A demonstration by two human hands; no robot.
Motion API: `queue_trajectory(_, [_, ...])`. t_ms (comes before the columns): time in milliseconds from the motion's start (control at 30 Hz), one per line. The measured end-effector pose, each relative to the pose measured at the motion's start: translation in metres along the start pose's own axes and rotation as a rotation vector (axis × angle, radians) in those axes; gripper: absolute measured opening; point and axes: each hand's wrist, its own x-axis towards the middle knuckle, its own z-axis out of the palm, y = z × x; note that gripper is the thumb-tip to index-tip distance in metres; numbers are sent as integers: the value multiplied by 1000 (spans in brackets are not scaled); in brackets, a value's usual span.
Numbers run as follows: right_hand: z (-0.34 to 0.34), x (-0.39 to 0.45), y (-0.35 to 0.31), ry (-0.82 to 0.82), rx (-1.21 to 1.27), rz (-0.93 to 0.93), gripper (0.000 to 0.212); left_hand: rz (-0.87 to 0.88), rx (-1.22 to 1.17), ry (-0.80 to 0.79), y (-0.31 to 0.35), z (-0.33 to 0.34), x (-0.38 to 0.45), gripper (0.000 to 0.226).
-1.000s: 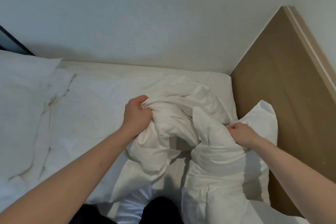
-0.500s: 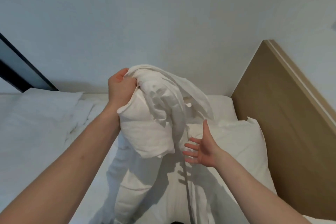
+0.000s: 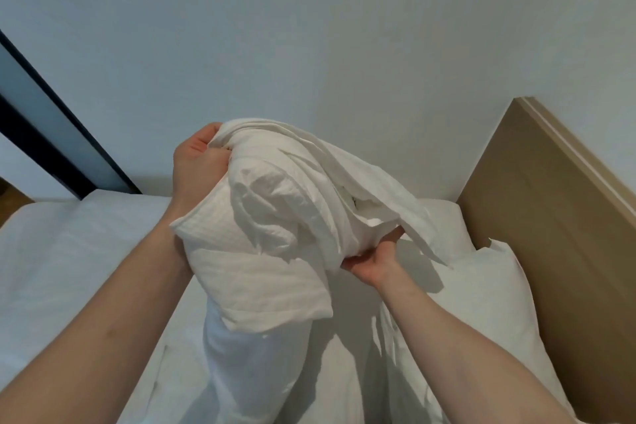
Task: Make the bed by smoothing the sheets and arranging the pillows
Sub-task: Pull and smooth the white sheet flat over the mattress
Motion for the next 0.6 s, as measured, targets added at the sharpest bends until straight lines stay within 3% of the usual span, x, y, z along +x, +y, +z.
queue_trajectory(167, [27,-19,11,-26,-5,-179,124,13,-41,44,-4,-1,11,37])
queue_trajectory(333, [-30,-29,61,182,-157,61,145,-33,-119,13,-17,-5,39,48])
queue_trajectory(400, [-38,-25,70,171,-112,122,159,-36,-130,-20,-20,-3,43,50])
queue_trajectory(500, [-15,-18,55,80,80,-43,143,0,-132,-72,-22,3,41,42])
queue_trajectory(600, [24,-23,29,113,146,-278,128,21,-151,-85,-26,2,41,41])
